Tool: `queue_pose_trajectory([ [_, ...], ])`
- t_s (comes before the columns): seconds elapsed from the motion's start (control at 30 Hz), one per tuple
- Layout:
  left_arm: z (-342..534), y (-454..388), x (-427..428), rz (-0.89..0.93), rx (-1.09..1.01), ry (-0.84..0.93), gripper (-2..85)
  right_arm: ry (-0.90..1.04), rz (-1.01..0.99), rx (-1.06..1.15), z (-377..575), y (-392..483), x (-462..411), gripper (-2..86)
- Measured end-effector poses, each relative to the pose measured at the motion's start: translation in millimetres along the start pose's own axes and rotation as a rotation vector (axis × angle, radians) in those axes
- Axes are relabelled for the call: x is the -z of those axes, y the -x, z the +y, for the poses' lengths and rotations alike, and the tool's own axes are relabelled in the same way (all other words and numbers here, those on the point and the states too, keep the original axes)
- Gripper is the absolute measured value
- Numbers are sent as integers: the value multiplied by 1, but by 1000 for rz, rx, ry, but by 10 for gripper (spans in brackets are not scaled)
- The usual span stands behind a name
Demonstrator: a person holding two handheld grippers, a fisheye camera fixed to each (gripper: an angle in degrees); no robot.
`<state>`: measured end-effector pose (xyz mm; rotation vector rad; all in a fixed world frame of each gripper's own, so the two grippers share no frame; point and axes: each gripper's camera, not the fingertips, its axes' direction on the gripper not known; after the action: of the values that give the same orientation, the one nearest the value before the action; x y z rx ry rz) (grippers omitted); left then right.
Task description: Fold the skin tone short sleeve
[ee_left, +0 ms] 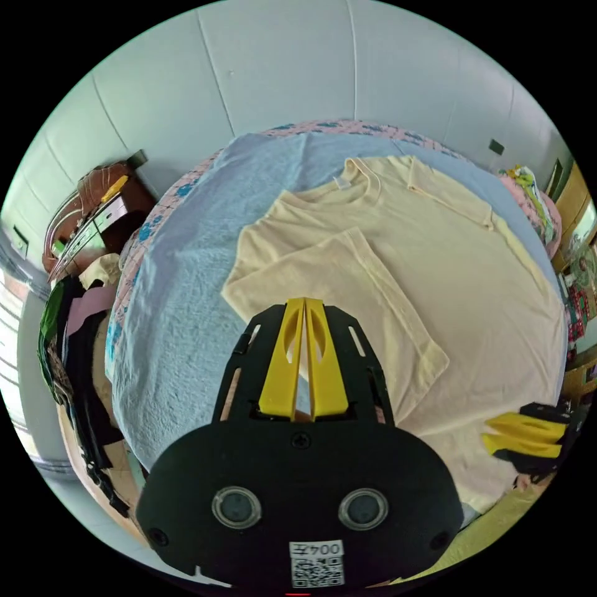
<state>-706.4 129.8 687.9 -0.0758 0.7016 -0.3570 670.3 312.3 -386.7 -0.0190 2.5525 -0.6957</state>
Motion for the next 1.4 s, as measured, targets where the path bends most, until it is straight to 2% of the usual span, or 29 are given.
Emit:
queue_pose_trajectory([
  [0.17,14,-28,-15,-96,-81,7,9,-14,193,-56,52,-35,45,40],
  [0.33,42,-36,23,108,-24,-52,9,-13,249,-218,112,-89,92,6],
  [0.43,81,-62,52,167,4,-72,10,-1,259,-242,139,-127,112,-4],
  [0.57,140,-123,76,210,55,-59,10,41,288,-208,156,-176,126,-7],
  [0.63,177,-176,81,196,106,-14,10,58,298,-121,156,-202,134,-8],
  [0.73,212,-245,71,218,192,84,10,115,291,2,151,-231,133,-8],
  [0.83,229,-317,58,167,174,161,10,193,291,148,147,-251,125,-8],
  [1.0,237,-377,42,77,224,208,10,212,302,312,148,-269,125,-7],
  [1.17,233,-407,33,-7,178,228,8,161,272,314,146,-290,134,-6],
  [1.27,229,-419,26,-13,157,244,5,218,175,326,135,-310,143,-5],
  [1.3,228,-424,24,-19,150,245,4,207,112,300,128,-323,153,-3],
  [1.4,226,-435,18,-31,122,251,4,112,87,127,106,-366,184,14],
])
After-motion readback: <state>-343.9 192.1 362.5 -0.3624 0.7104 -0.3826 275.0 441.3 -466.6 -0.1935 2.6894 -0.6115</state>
